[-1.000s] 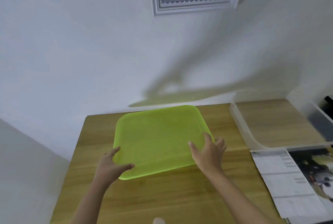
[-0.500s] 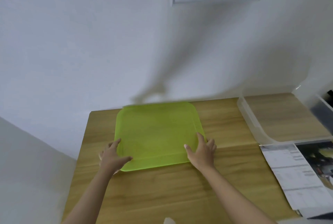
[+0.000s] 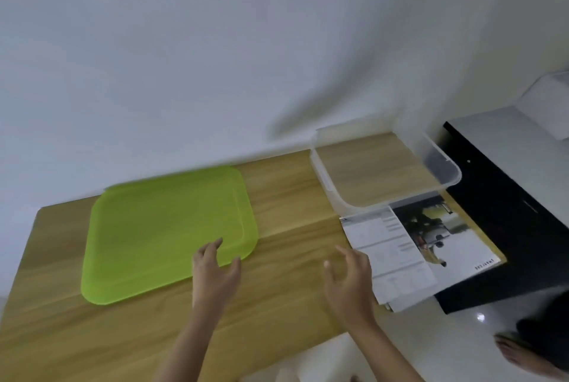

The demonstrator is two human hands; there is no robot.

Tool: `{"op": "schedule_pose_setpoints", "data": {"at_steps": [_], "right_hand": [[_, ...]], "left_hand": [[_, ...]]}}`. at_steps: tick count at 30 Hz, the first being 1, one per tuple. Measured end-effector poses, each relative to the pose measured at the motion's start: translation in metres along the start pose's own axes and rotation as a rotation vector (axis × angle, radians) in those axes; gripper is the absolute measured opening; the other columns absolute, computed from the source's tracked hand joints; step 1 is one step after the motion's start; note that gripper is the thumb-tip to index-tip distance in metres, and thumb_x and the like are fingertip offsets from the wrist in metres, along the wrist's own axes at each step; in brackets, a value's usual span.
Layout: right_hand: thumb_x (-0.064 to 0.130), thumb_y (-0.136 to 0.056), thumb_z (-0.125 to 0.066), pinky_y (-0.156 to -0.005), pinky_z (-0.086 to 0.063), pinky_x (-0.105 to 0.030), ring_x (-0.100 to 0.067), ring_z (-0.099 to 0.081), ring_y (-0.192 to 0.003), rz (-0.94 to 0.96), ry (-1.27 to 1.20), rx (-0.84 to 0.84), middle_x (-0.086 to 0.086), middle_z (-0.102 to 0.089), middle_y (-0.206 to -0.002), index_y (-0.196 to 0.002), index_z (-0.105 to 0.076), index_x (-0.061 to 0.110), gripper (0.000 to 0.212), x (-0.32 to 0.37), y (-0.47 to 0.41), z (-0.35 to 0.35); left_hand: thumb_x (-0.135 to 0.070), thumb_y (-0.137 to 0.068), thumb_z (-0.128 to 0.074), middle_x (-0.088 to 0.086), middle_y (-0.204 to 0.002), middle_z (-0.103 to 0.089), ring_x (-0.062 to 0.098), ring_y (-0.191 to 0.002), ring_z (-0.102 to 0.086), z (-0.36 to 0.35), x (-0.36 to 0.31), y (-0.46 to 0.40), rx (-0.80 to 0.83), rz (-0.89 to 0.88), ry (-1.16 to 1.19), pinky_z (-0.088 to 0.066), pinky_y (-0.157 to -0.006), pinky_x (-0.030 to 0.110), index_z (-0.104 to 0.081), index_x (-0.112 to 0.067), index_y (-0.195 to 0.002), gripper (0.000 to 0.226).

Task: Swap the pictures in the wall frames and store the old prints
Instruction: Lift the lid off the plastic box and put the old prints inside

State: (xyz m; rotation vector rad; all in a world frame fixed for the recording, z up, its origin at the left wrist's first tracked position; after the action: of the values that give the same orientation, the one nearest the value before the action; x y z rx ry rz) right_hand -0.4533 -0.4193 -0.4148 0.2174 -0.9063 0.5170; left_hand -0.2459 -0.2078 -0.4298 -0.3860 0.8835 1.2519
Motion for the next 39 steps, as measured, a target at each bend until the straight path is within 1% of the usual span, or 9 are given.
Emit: {"op": "schedule_pose_setpoints", "data": {"at_steps": [7, 11, 14, 18, 22, 25, 29, 34, 39], "right_hand": [[0.007, -0.081, -0.065, -0.076, -0.041, -0.032, -0.031, -0.043, -0.109, -0.344, -0.040, -0.270, -0.017, -0.044, -0.118, -0.120, -0.053, 0.013, 0.041, -0.133, 0.003, 0.124], [0.011, -0.083, -0.062, -0.078, -0.052, -0.040, -0.029, -0.050, -0.100, -0.548, -0.203, -0.161, -0.008, -0.036, -0.112, -0.123, -0.047, 0.020, 0.043, -0.188, -0.004, 0.137], [0.012, -0.086, -0.061, -0.067, -0.050, -0.029, -0.019, -0.056, -0.090, -0.578, -0.300, -0.056, -0.010, -0.052, -0.110, -0.118, -0.051, 0.020, 0.034, -0.203, -0.018, 0.135], [0.013, -0.086, -0.059, -0.064, -0.047, -0.029, -0.027, -0.061, -0.086, -0.638, -0.356, 0.040, -0.016, -0.059, -0.103, -0.109, -0.054, 0.022, 0.026, -0.215, -0.025, 0.130], [0.011, -0.086, -0.059, -0.071, -0.056, -0.039, -0.025, -0.061, -0.074, -0.670, -0.431, 0.107, -0.011, -0.060, -0.083, -0.109, -0.054, 0.020, 0.025, -0.220, -0.027, 0.127], [0.009, -0.086, -0.061, -0.080, -0.057, -0.045, -0.025, -0.066, -0.077, -0.675, -0.489, 0.106, -0.007, -0.062, -0.087, -0.105, -0.055, 0.020, 0.023, -0.222, -0.026, 0.127], [0.004, -0.084, -0.065, -0.072, -0.059, -0.032, -0.019, -0.066, -0.071, -0.680, -0.612, 0.116, -0.013, -0.063, -0.082, -0.108, -0.055, 0.016, 0.029, -0.221, -0.026, 0.127], [0.010, -0.084, -0.067, -0.069, -0.057, -0.026, -0.022, -0.064, -0.090, -0.608, -0.658, 0.056, -0.008, -0.059, -0.103, -0.105, -0.057, 0.019, 0.025, -0.218, -0.027, 0.139], [0.009, -0.086, -0.064, -0.070, -0.057, -0.025, -0.016, -0.063, -0.101, -0.548, -0.713, 0.002, 0.000, -0.062, -0.111, -0.104, -0.060, 0.026, 0.025, -0.222, -0.030, 0.158]], "left_hand": [[-0.018, -0.081, -0.064, 0.007, -0.129, -0.046, 0.022, -0.115, -0.050, -0.175, -0.083, 0.097, 0.318, -0.005, 0.017, -0.042, -0.091, 0.027, -0.048, -0.015, -0.131, 0.053], [-0.023, -0.083, -0.059, 0.003, -0.131, -0.044, 0.016, -0.112, -0.047, -0.233, -0.109, 0.129, 0.360, 0.031, 0.014, -0.037, -0.084, 0.022, -0.047, -0.018, -0.131, 0.050], [-0.023, -0.085, -0.058, 0.005, -0.130, -0.043, 0.012, -0.102, -0.042, -0.249, -0.122, 0.138, 0.316, 0.031, -0.025, -0.032, -0.080, 0.018, -0.045, -0.019, -0.133, 0.049], [-0.020, -0.083, -0.058, 0.010, -0.124, -0.048, 0.012, -0.092, -0.044, -0.262, -0.123, 0.134, 0.261, 0.119, -0.005, -0.040, -0.071, 0.023, -0.047, -0.019, -0.129, 0.048], [-0.012, -0.080, -0.058, 0.003, -0.112, -0.057, 0.018, -0.089, -0.059, -0.270, -0.121, 0.131, 0.215, 0.246, 0.132, -0.045, -0.043, 0.017, -0.052, -0.017, -0.119, 0.039], [-0.008, -0.079, -0.058, 0.000, -0.098, -0.060, 0.018, -0.084, -0.061, -0.270, -0.121, 0.127, 0.181, 0.303, 0.181, -0.045, -0.052, 0.023, -0.058, -0.015, -0.113, 0.035], [0.006, -0.078, -0.057, -0.002, -0.088, -0.057, 0.010, -0.076, -0.056, -0.275, -0.122, 0.123, 0.196, 0.404, 0.357, -0.044, -0.055, 0.021, -0.060, -0.013, -0.107, 0.035], [0.014, -0.076, -0.059, 0.012, -0.113, -0.056, 0.028, -0.101, -0.057, -0.284, -0.118, 0.126, 0.295, 0.489, 0.461, -0.054, -0.081, 0.037, -0.058, -0.010, -0.109, 0.042], [0.017, -0.077, -0.057, 0.013, -0.116, -0.054, 0.028, -0.102, -0.058, -0.293, -0.126, 0.147, 0.417, 0.471, 0.519, -0.052, -0.071, 0.028, -0.057, -0.010, -0.114, 0.046]]}}
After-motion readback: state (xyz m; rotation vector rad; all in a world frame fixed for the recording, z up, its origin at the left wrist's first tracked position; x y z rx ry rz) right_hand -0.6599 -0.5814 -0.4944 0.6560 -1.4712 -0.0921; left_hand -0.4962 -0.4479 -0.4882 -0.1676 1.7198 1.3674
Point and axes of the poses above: each hand's wrist, its own y-axis away from the middle knuckle, its own z-axis out of the back of the hand, x = y × z, the point moved 10 cm from there along -y, towards the middle knuckle
